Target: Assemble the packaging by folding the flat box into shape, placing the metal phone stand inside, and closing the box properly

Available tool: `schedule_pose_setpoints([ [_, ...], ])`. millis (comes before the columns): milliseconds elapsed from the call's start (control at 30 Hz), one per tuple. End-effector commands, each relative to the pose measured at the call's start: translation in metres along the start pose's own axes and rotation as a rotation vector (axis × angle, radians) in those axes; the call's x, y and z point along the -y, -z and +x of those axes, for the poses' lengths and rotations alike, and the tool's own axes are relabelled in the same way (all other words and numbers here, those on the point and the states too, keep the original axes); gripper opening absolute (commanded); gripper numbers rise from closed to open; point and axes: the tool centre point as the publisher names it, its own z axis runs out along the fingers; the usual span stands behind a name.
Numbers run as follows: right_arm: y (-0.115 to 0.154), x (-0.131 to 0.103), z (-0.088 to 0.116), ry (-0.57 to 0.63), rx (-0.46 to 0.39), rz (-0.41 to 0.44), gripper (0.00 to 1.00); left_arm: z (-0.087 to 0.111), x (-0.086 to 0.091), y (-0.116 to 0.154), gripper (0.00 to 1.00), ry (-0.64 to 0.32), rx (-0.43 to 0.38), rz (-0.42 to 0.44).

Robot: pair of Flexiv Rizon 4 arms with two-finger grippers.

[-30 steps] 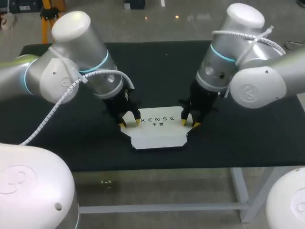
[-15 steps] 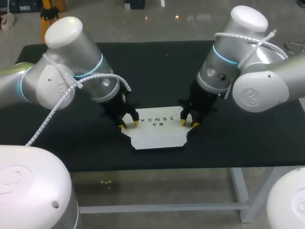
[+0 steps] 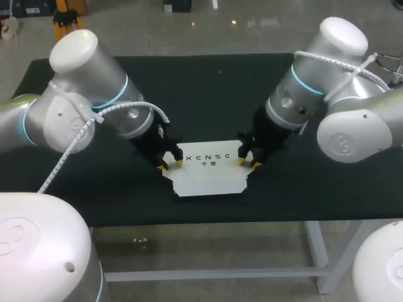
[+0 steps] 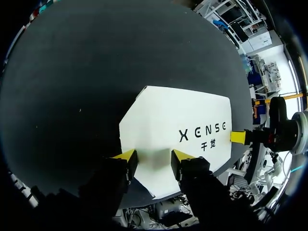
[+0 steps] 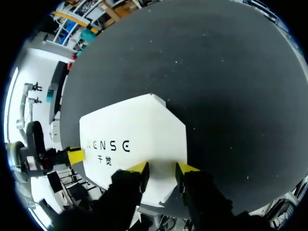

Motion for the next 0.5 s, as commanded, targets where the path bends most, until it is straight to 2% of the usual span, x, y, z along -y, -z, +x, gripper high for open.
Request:
schedule_pose_setpoints([
  [33,-0.0041,0.0062,-0.0052,0.005,-0.017,-0.032,0.42,-0.0032,-0.0049,-0.0027,0.51,-0.012,-0.019,0.022],
  [300,-0.0044,0.0047,-0.0033,0.016,-0.035,-0.040,0.42,-0.0003,-0.0042,-0.0053,0.50,-0.031,-0.046,0.031],
  [500,-0.0060,0.0027,0.0011,0.022,-0.051,-0.035,0.40,0.0026,-0.0028,-0.0091,0.48,-0.036,-0.080,0.004],
])
